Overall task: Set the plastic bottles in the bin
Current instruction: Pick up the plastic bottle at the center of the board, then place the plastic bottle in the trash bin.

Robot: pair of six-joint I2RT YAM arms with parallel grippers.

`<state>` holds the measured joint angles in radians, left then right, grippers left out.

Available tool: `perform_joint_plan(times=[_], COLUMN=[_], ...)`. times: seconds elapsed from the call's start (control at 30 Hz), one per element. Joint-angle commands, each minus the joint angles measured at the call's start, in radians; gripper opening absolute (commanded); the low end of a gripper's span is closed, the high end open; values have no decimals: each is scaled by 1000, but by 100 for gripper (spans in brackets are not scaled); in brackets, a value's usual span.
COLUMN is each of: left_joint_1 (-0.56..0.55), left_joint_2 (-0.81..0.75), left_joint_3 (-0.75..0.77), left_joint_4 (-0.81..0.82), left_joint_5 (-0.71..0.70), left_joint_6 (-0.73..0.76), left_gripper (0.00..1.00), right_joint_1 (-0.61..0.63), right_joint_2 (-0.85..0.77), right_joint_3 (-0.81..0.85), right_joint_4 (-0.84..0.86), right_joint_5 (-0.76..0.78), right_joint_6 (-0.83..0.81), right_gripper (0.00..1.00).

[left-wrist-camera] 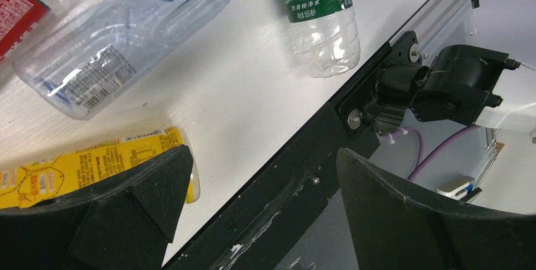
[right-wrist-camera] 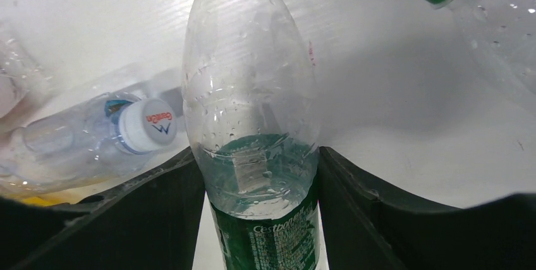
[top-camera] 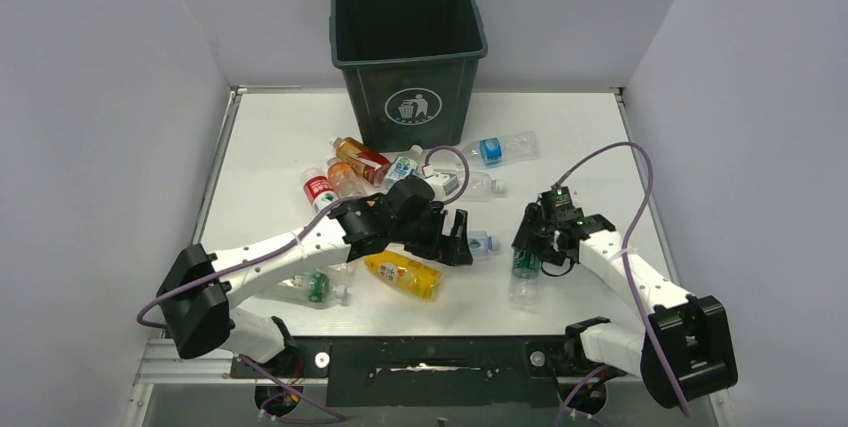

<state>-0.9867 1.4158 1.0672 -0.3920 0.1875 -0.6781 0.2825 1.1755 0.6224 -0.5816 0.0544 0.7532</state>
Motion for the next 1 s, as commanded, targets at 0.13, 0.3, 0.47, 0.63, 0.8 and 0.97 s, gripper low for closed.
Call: perform_joint_plan(times=[0.13,0.3,0.47,0.63,0.8,0.97], left_joint_1=[-4,-4,-4,-4,-7,-22], left_joint_2=[37,59,62,65,82,102], left_joint_3=[97,99,98,66,30,40], left_joint_4=[70,124,175,283,391,406], left_joint_5=[24,57,68,100,135,86], left_joint_6=[-4,-20,-36,-70,-122,-119], left_gripper=[86,86,86,85,86,86], right_joint_1=[4,4,4,5,6,5], right_joint_2=[-130,-176,-205,-210,-216,-213], right_joint_3=[79,131,191,246,261,271], right_joint_4=[-19,-42,-60,-73,-50,-3], right_joint_5=[32,4,-29,-68,-101,-156], right_joint_6=[-27,-41,-46,-34,-4,41], right_gripper=[51,51,51,51,51,51])
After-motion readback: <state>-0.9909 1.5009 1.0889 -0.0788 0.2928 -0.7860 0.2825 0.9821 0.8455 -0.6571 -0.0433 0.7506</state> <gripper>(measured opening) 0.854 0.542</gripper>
